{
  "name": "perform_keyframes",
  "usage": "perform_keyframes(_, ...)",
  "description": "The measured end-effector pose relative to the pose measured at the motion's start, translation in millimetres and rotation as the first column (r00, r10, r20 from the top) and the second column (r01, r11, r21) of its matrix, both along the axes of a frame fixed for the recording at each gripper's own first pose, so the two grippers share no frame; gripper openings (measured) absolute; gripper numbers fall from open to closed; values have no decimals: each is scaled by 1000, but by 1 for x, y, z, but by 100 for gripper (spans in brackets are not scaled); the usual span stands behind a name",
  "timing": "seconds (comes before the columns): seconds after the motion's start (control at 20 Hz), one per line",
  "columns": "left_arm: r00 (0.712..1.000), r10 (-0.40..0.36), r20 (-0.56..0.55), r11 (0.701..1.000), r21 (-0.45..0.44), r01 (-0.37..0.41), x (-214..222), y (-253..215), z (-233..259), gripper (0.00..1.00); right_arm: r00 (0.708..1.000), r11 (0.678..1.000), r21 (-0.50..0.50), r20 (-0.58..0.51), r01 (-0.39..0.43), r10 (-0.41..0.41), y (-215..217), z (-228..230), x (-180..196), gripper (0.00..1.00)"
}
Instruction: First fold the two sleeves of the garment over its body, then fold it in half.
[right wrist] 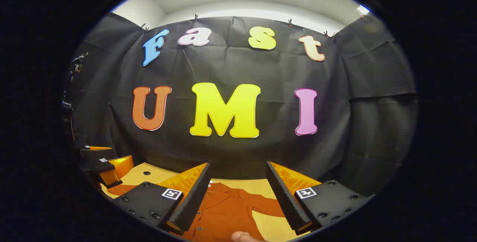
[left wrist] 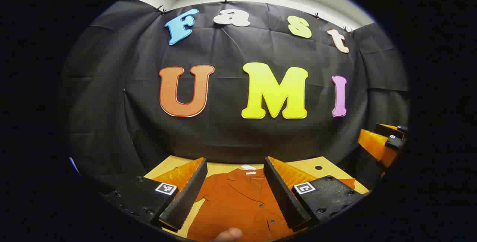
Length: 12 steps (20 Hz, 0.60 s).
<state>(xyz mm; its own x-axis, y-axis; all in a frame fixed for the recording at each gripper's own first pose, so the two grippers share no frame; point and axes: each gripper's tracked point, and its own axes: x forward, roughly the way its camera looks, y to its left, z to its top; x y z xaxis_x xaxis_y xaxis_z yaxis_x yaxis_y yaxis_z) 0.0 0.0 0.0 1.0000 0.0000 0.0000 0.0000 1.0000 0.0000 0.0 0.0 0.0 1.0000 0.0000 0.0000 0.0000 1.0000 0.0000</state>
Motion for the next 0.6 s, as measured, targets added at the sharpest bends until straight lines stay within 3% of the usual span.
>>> perform_keyframes(0.6,1000,-9,-8,1000,-12,9,1,-8,-6,98,999,999,-11,-26,-31,31,4,-10,5,94)
